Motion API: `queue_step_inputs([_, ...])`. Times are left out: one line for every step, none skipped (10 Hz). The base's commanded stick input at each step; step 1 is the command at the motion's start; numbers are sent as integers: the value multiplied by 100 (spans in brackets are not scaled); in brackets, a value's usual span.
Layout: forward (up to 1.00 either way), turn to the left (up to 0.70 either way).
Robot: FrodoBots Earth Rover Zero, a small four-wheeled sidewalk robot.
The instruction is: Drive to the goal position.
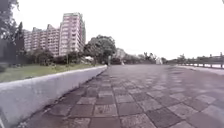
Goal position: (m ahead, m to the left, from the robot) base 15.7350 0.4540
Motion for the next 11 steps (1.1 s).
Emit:
queue_step_inputs([100,0])
queue_step_inputs([100,0])
queue_step_inputs([100,0])
queue_step_inputs([100,0])
queue_step_inputs([100,0])
queue_step_inputs([100,-4])
queue_step_inputs([100,-27])
queue_step_inputs([100,-40])
queue_step_inputs([100,-21])
queue_step_inputs([100,-5])
queue_step_inputs([100,0])
